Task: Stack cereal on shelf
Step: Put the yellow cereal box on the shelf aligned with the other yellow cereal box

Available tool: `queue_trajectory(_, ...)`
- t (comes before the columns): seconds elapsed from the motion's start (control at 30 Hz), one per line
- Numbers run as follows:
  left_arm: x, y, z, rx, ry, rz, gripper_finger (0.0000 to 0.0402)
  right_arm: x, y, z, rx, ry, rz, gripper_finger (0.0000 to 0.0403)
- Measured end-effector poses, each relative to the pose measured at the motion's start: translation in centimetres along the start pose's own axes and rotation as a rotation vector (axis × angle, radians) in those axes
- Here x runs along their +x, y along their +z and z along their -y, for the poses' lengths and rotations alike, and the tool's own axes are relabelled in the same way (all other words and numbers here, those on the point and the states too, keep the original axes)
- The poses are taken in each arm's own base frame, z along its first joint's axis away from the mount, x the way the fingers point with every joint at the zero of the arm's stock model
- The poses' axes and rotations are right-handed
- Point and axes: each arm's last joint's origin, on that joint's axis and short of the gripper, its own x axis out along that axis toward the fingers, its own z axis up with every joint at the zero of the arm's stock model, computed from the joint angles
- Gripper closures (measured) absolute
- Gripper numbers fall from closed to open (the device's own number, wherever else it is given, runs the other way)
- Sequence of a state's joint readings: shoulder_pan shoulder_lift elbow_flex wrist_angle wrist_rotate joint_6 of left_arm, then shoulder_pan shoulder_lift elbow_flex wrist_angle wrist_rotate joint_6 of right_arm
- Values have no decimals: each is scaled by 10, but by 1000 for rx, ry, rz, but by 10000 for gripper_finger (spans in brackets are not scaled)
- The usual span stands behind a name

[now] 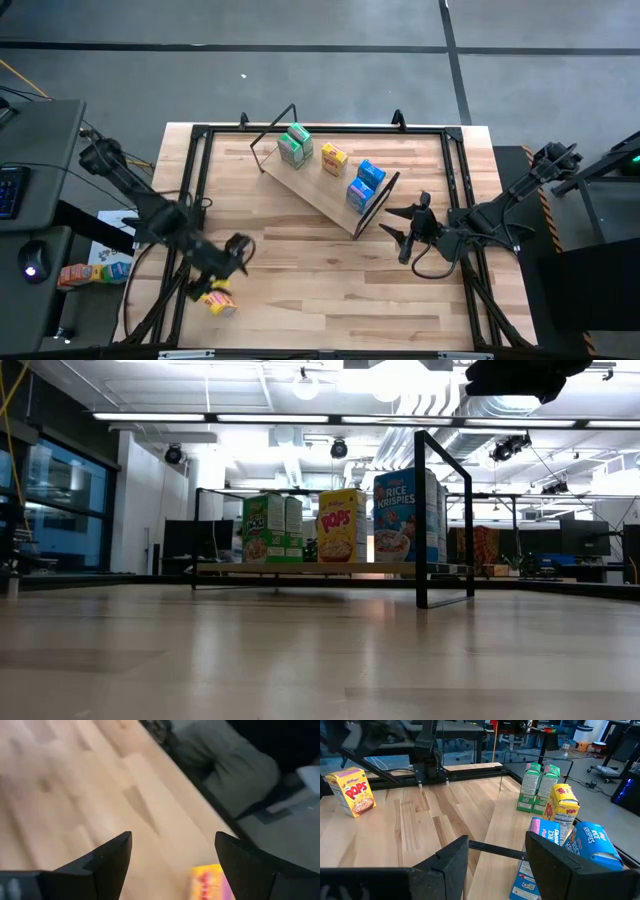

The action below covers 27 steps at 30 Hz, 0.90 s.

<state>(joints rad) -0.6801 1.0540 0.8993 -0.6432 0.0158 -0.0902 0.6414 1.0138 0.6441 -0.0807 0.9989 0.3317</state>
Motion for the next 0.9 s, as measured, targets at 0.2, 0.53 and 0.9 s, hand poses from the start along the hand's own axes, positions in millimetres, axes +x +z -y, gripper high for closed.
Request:
queue_trajectory(0.2,8,-3,31,-36,-69,-30,124,0,0,0,-5,-1,-3,218)
queue_trajectory(0.53,23,-20,85,-56,-19,-85,124,0,-2,0,18,7,-19,218)
queue_trajectory(0.9,49,-35,101,129,73,-186,124,2,-8,-1,75,-8,-48,218)
